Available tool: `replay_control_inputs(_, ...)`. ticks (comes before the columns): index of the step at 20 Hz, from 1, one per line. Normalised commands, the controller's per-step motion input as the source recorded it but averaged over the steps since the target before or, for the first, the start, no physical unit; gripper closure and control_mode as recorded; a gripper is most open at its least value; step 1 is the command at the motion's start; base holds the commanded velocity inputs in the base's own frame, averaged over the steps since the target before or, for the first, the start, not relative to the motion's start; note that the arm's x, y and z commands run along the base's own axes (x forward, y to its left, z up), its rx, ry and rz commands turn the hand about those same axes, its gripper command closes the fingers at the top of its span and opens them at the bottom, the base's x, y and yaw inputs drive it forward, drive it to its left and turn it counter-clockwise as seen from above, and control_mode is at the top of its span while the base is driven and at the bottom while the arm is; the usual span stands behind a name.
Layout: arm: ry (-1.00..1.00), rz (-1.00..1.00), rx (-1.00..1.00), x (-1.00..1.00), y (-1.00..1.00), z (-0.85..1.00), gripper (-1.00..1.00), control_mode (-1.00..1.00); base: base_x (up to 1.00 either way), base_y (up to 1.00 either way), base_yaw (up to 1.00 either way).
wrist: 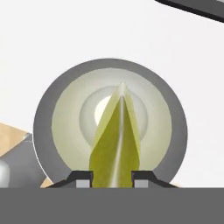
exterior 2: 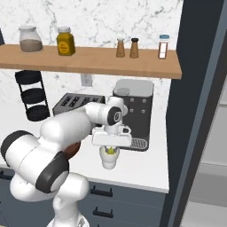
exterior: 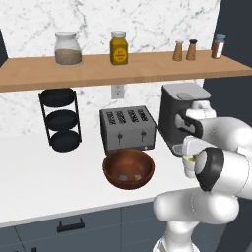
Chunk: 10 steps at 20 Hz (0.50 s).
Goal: Grab a lemon wedge from the fridge and one ice cube from the ice bowl, and put them in the glass of lemonade.
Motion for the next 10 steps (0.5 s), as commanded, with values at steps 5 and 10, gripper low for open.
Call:
replay_control_inputs(5, 0.0, 0.0, 0.0, 0.01, 0.0, 0.0, 1.0, -1.0, 0.0, 0.0, 0.0)
replay_control_inputs(10, -0.03, 0.0, 0.0, -0.02, 0.0, 0.0, 1.0, -1.0, 0.0, 0.0, 0.0)
